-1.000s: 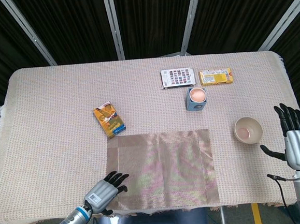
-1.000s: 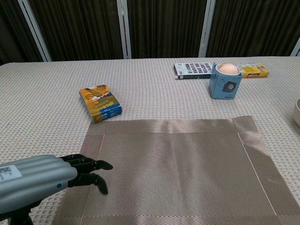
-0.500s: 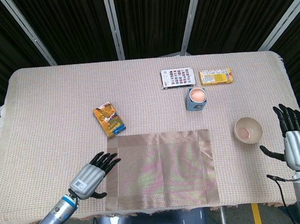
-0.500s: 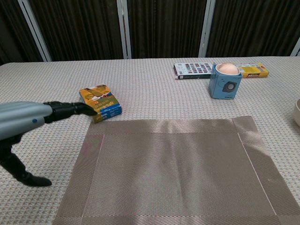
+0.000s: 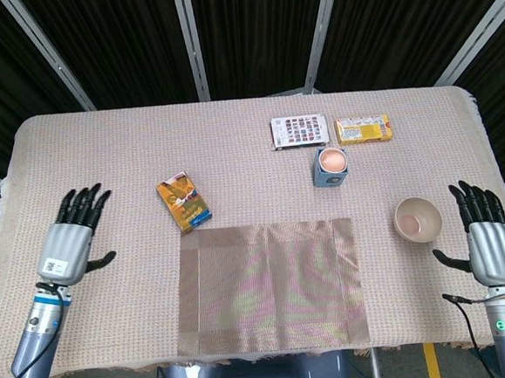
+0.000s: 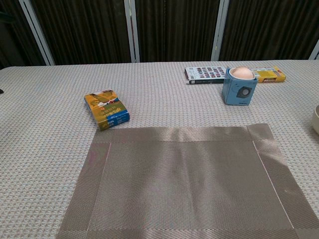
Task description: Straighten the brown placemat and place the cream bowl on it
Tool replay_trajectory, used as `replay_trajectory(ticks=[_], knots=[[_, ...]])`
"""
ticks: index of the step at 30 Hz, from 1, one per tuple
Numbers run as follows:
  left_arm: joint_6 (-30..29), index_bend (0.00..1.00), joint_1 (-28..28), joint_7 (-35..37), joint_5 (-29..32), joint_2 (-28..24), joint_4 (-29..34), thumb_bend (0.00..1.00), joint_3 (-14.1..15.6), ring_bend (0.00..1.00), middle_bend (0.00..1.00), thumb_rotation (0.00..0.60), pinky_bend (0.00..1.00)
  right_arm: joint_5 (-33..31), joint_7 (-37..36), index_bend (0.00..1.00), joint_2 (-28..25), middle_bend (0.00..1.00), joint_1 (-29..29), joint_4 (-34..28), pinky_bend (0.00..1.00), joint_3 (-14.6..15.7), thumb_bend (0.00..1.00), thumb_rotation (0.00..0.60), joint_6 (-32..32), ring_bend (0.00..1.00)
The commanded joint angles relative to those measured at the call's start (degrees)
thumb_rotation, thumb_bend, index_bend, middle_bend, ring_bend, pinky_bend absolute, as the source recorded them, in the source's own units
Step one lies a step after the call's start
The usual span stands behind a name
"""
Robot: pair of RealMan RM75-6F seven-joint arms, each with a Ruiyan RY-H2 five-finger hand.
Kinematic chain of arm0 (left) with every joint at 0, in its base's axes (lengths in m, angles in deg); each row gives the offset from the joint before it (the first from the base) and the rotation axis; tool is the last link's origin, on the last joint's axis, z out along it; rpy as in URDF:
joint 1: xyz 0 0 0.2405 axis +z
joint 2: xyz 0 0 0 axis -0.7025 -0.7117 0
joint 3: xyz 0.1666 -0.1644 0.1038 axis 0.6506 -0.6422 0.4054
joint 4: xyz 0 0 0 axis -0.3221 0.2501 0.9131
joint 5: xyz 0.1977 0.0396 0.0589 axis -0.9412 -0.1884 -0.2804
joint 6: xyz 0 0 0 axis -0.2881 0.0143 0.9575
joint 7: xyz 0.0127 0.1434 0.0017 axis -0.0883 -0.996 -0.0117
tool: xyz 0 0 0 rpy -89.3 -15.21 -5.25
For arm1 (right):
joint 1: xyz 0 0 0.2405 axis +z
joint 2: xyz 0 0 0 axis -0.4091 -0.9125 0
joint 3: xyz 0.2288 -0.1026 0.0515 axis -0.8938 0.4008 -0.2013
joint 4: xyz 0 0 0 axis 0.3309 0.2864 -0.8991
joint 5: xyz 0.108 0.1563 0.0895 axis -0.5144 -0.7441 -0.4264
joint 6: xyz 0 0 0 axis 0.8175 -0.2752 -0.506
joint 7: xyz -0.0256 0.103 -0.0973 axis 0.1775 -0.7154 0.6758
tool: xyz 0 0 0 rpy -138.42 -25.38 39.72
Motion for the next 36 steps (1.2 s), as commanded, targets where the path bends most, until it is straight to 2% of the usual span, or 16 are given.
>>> replay_trajectory(ticks=[1, 6, 15, 18, 21, 22, 25, 28, 30, 32, 33, 36], knots=[[-1.97, 0.0, 1.66, 0.46, 2.01, -1.66, -0.33, 0.0, -1.42, 0.0, 0.0, 0.6, 0.0, -1.89, 0.54, 0.01, 1.05, 0.0, 1.91, 2.43, 0.0, 0.83, 0.0, 0.6, -4.92, 0.0], [-2.99, 0.0, 3.75, 1.65, 4.34, -3.61, 0.35, 0.0, -1.71, 0.0, 0.0, 0.6, 0.0, -2.84, -2.18, 0.08, 2.85, 0.0, 4.78, 6.8, 0.0, 1.94, 0.0, 0.6, -12.54, 0.0], [-3.28, 0.0, 5.75, 2.89, 5.83, -5.78, 1.36, 0.0, -1.82, 0.0, 0.0, 0.6, 0.0, -8.1, 0.84, 0.23, 7.91, 0.0, 8.49, 19.32, 0.0, 2.91, 0.0, 0.6, -22.08, 0.0], [-2.84, 0.0, 5.93, 3.2, 5.91, -6.08, 1.3, 0.0, -1.93, 0.0, 0.0, 0.6, 0.0, -9.34, 1.04, 0.25, 9.79, 0.0, 9.17, 22.6, 0.0, 2.85, 0.0, 0.6, -23.64, 0.0], [-2.66, 0.0, 6.05, 3.58, 5.94, -6.23, 1.23, 0.0, -2.19, 0.0, 0.0, 0.6, 0.0, -9.91, 1.35, 0.19, 11.32, 0.0, 9.73, 25.2, 0.0, 2.84, 0.01, 0.6, -24.54, 0.0], [-2.64, 0.0, 6.06, 3.64, 5.93, -6.25, 1.22, 0.0, -2.24, 0.0, 0.0, 0.6, 0.0, -9.99, 1.45, 0.2, 11.6, 0.0, 9.84, 25.66, 0.0, 2.83, 0.02, 0.6, -24.68, 0.0], [-2.3, 0.0, 6.14, 4.12, 5.72, -6.29, 1.17, 0.0, -2.43, 0.0, 0.0, 0.6, 0.0, -10.24, 1.28, 0.34, 13.63, 0.0, 10.54, 28.45, 0.0, 2.69, 0.08, 0.6, -25.52, 0.0], [-2.08, 0.0, 6.24, 4.42, 5.57, -6.33, 1.17, 0.0, -2.57, 0.0, 0.0, 0.6, 0.0, -9.58, 1.01, 0.43, 15.25, 0.0, 11.18, 30.73, 0.0, 2.82, 0.19, 0.6, -25.97, 0.0], [-1.98, 0.0, 6.35, 4.61, 5.54, -6.38, 1.19, 0.0, -2.68, 0.0, 0.0, 0.6, 0.0, -9.35, 0.89, 0.56, 16.69, 0.0, 11.61, 32.61, 0.0, 2.71, 0.3, 0.6, -26.05, 0.0], [-1.97, 0.0, 6.46, 4.68, 5.47, -6.4, 1.15, 0.0, -2.78, 0.0, 0.0, 0.6, 0.0, -9.21, 0.66, 0.67, 18.04, 0.0, 11.92, 34.32, 0.0, 2.51, 0.36, 0.6, -25.92, 0.0], [-1.98, 0.0, 6.52, 4.68, 5.42, -6.38, 1.11, 0.0, -2.84, 0.0, 0.0, 0.6, 0.0, -9.08, 0.39, 0.72, 18.77, 0.0, 12.05, 35.2, 0.0, 2.37, 0.37, 0.6, -25.75, 0.0], [-1.98, 0.0, 6.64, 4.76, 5.3, -6.34, 1.08, 0.0, -3.0, 0.0, 0.0, 0.6, 0.0, -8.37, -0.56, 0.77, 20.09, 0.0, 12.15, 36.94, 0.0, 2.19, 0.38, 0.6, -24.94, 0.0]])
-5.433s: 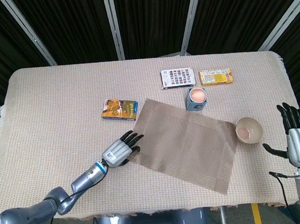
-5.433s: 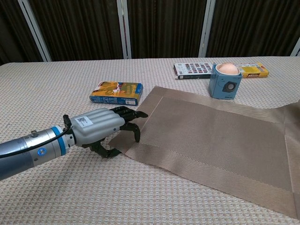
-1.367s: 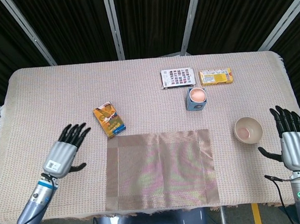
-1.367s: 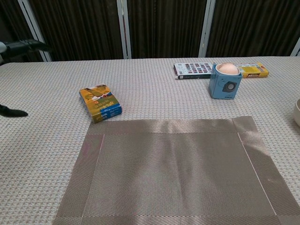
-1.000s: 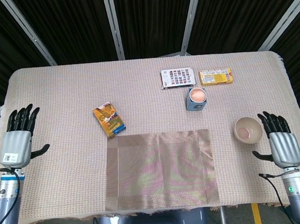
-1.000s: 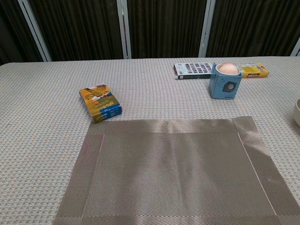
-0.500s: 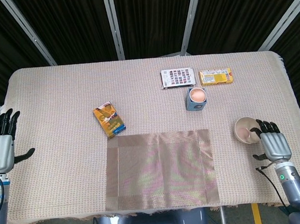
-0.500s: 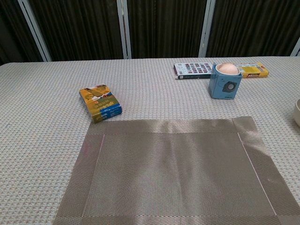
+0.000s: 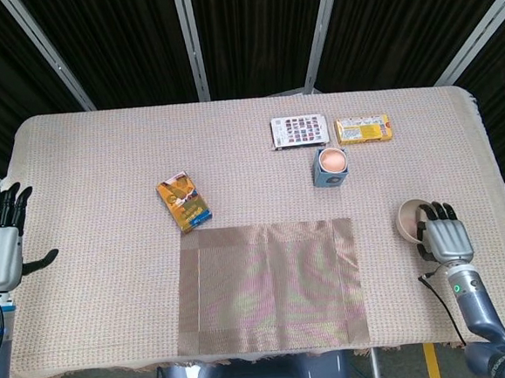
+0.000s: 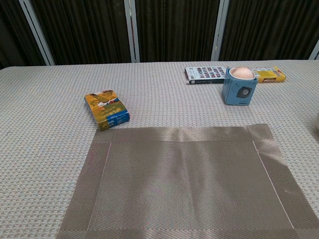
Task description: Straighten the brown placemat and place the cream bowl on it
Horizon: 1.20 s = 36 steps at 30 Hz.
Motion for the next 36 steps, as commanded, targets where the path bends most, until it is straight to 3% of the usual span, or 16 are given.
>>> replay_trajectory(ticks=[1, 8, 14, 18, 21, 26, 36], knots=[[0.06, 0.0, 0.08, 0.02, -0.09, 0.04, -0.02, 0.0, -0.09, 0.0, 0.0, 0.6, 0.0, 1.31, -1.51, 0.77, 1.72, 0.0, 0.26, 2.2, 0.0, -0.26, 0.38, 0.6, 1.32, 0.0], [0.45, 0.0, 0.26, 0.13, -0.32, 0.08, 0.04, 0.0, -0.32, 0.0, 0.0, 0.6, 0.0, 6.47, -6.49, 0.77, 0.99, 0.0, -0.52, 1.43, 0.0, -0.83, 0.38, 0.6, 8.17, 0.0], [0.74, 0.0, 0.41, 0.45, -0.64, -0.06, 0.15, 0.0, -0.43, 0.0, 0.0, 0.6, 0.0, 13.79, -8.32, 0.77, -3.46, 0.0, -0.26, -6.8, 0.0, -0.78, 0.37, 0.6, 15.17, 0.0], [1.03, 0.0, 0.5, 0.81, -0.75, -0.2, 0.19, 0.0, -0.46, 0.0, 0.0, 0.6, 0.0, 19.23, -6.71, 0.77, -6.58, 0.0, 1.44, -13.27, 0.0, -0.03, 0.38, 0.6, 16.65, 0.0], [1.26, 0.0, 0.6, 1.06, -0.86, -0.32, 0.23, 0.0, -0.47, 0.0, 0.0, 0.6, 0.0, 24.62, -3.93, 0.77, -8.61, 0.0, 4.11, -18.98, 0.0, 1.09, 0.38, 0.6, 15.66, 0.0], [1.54, 0.0, 0.71, 1.19, -0.92, -0.34, 0.21, 0.0, -0.46, 0.0, 0.0, 0.6, 0.0, 32.38, 0.49, 0.77, -8.0, 0.0, 8.97, -22.78, 0.0, 2.9, 0.37, 0.6, 12.06, 0.0], [2.54, 0.0, 0.8, 1.78, 0.16, -0.4, -0.74, 0.0, -0.96, 0.0, 0.0, 0.6, 0.0, 35.8, 6.99, 0.77, -0.56, 0.0, 16.15, -20.66, 0.0, 3.16, 0.37, 0.6, 3.75, 0.0]])
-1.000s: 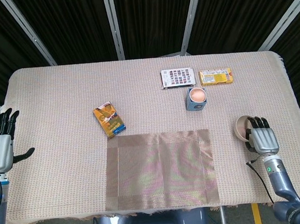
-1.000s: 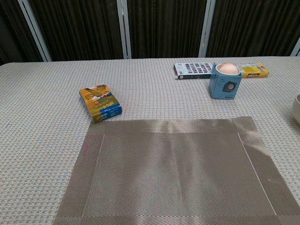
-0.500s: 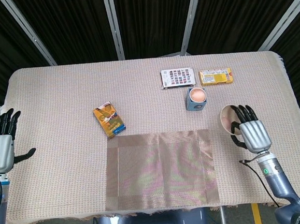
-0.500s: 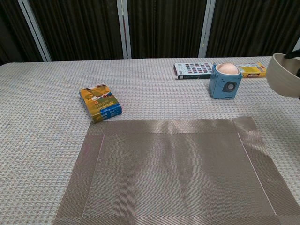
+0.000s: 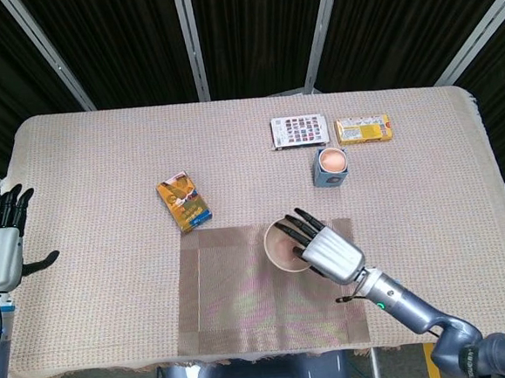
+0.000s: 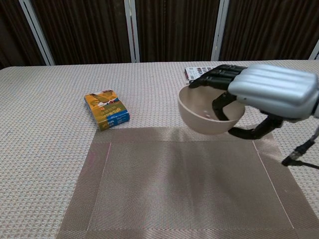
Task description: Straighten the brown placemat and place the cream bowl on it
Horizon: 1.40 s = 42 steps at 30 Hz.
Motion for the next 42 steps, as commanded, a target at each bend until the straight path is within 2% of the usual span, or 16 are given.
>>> replay_trajectory(ticks=[1, 9, 15, 16, 18, 20, 22, 25, 31, 37, 42], knots=[[0.19, 0.0, 0.02, 0.21, 0.2, -0.02, -0.22, 0.0, -0.16, 0.0, 0.0, 0.6, 0.0, 1.3, 2.47, 0.77, 3.1, 0.0, 1.98, 1.76, 0.0, 0.23, 0.37, 0.6, -1.99, 0.0], [0.79, 0.0, 0.07, 0.8, 0.11, -0.25, -0.26, 0.0, -0.27, 0.0, 0.0, 0.6, 0.0, 4.59, 5.68, 0.77, 8.75, 0.0, 4.47, 7.37, 0.0, 2.01, 0.37, 0.6, -2.66, 0.0], [0.9, 0.0, 0.21, 0.93, 0.0, -0.36, 0.13, 0.0, -0.3, 0.0, 0.0, 0.6, 0.0, 4.36, 5.61, 0.75, 10.97, 0.0, 3.96, 8.89, 0.0, 3.26, 0.36, 0.6, -1.68, 0.0], [0.92, 0.0, 0.22, 0.95, -0.01, -0.37, 0.17, 0.0, -0.29, 0.0, 0.0, 0.6, 0.0, 4.41, 5.72, 0.68, 11.11, 0.0, 3.97, 9.01, 0.0, 3.33, 0.34, 0.6, -1.65, 0.0], [0.89, 0.0, 0.28, 1.0, -0.07, -0.44, 0.29, 0.0, -0.3, 0.0, 0.0, 0.6, 0.0, 4.47, 6.02, 0.27, 11.6, 0.0, 3.95, 9.43, 0.0, 3.56, 0.2, 0.6, -1.48, 0.0], [0.76, 0.0, 0.39, 1.03, -0.16, -0.55, 0.46, 0.0, -0.32, 0.0, 0.0, 0.6, 0.0, 4.22, 6.51, 0.0, 11.69, 0.0, 3.86, 9.63, 0.0, 3.94, 0.04, 0.6, -1.78, 0.0], [0.67, 0.0, 0.5, 1.03, -0.22, -0.66, 0.63, 0.0, -0.31, 0.0, 0.0, 0.6, 0.0, 3.09, 7.73, 0.0, 11.06, 0.0, 3.7, 8.72, 0.0, 4.15, 0.0, 0.6, -3.12, 0.0], [0.66, 0.0, 0.6, 1.19, -0.42, -0.77, 0.79, 0.0, -0.28, 0.0, 0.0, 0.6, 0.0, 1.63, 9.74, 0.0, 9.43, 0.0, 3.37, 5.63, 0.0, 4.14, 0.0, 0.6, -4.27, 0.0], [0.23, 0.0, 1.07, 1.29, -1.02, -1.01, 1.23, 0.0, 0.01, 0.0, 0.0, 0.6, 0.0, 0.74, 12.21, 0.0, 4.89, 0.0, 1.31, -0.21, 0.0, 4.3, 0.0, 0.6, -1.48, 0.0], [-1.56, 0.0, 2.48, 1.42, -2.69, -1.24, 1.6, 0.0, 1.02, 0.0, 0.0, 0.6, 0.0, 1.8, 10.87, 0.0, -3.71, 0.0, -3.01, -6.19, 0.0, 4.73, 0.0, 0.6, 7.59, 0.0], [-5.11, 0.0, 4.83, 1.0, -5.24, -1.18, 2.27, 0.0, 2.58, 0.0, 0.0, 0.6, 0.0, -0.88, 6.75, 0.0, -11.11, 0.0, -9.09, -8.69, 0.0, 3.88, 0.0, 0.6, 17.93, 0.0]])
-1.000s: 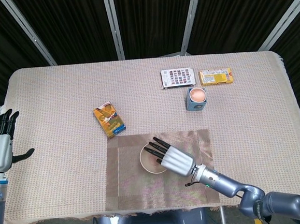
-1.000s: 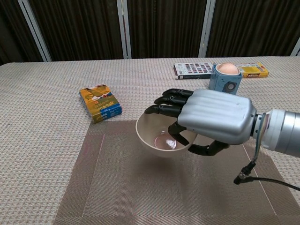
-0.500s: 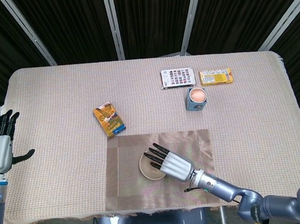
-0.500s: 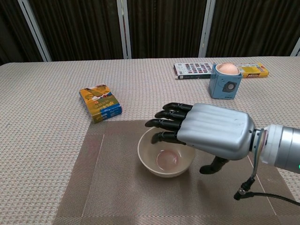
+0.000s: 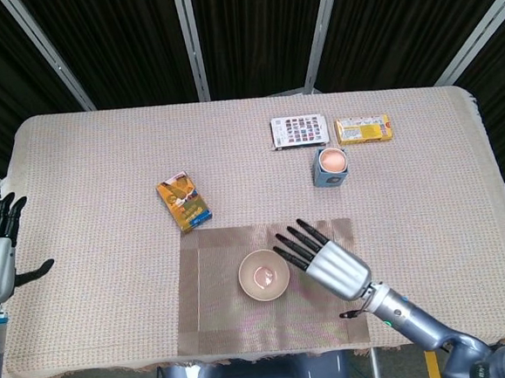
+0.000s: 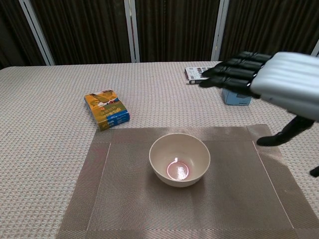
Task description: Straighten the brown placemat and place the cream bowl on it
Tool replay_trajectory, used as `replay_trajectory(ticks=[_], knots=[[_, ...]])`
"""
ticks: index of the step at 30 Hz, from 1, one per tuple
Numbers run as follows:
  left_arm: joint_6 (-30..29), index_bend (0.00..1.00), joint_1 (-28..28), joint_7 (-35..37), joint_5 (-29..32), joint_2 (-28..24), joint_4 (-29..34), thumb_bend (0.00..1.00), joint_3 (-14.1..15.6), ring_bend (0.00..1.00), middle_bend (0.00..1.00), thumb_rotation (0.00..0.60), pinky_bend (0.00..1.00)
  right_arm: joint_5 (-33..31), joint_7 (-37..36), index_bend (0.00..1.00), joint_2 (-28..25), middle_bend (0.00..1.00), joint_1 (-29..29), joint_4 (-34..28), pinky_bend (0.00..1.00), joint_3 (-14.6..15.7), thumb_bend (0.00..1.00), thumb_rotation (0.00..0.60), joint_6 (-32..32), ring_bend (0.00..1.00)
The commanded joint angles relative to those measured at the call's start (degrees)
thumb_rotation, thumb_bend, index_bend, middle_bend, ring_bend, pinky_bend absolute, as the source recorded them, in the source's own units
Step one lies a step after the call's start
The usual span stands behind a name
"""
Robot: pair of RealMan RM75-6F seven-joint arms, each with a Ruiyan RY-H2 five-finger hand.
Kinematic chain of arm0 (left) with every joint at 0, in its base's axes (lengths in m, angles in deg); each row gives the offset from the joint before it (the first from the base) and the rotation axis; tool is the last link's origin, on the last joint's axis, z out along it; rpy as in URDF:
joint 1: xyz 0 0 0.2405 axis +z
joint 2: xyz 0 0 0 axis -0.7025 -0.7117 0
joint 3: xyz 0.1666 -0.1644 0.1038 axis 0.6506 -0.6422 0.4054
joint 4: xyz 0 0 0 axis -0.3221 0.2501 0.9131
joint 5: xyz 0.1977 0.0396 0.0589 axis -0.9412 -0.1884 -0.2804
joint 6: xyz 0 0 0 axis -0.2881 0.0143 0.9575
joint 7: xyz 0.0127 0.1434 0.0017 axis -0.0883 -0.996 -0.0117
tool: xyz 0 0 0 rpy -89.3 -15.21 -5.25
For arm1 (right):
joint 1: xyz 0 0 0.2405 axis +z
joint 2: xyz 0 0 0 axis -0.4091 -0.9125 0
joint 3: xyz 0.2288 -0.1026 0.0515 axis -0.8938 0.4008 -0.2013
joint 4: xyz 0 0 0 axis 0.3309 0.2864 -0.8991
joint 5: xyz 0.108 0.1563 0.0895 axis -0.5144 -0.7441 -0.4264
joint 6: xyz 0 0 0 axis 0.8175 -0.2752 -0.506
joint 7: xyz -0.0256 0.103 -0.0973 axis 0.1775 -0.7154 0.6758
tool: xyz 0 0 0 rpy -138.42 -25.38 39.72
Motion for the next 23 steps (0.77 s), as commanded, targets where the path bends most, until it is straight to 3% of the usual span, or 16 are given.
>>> replay_trajectory(ticks=[1, 7, 12, 23], knots=[[-2.47, 0.0, 1.77, -0.36, -2.09, 0.1, 0.58, 0.0, 1.32, 0.0, 0.0, 0.6, 0.0, -3.31, -4.75, 0.0, -6.38, 0.0, -6.3, -2.88, 0.0, -0.78, 0.0, 0.6, 9.1, 0.0], [-6.58, 0.0, 4.83, -0.01, -5.98, 0.46, 0.35, 0.0, 3.66, 0.0, 0.0, 0.6, 0.0, -14.41, -13.53, 0.0, -10.01, 0.0, -14.07, -2.13, 0.0, -2.88, 0.0, 0.6, 16.53, 0.0], [-8.17, 0.0, 6.25, 1.48, -8.54, 0.79, -1.28, 0.0, 4.88, 0.0, 0.0, 0.6, 0.0, -20.06, -18.98, 0.0, -10.11, 0.0, -18.14, 1.01, 0.0, -3.33, 0.0, 0.6, 17.99, 0.0], [-8.77, 0.0, 7.15, 3.28, -10.36, 0.45, -1.61, 0.0, 4.81, 0.0, 0.0, 0.6, 0.0, -20.42, -23.06, 0.0, -9.3, 0.0, -21.15, 3.08, 0.0, -3.82, 0.0, 0.6, 19.09, 0.0]])
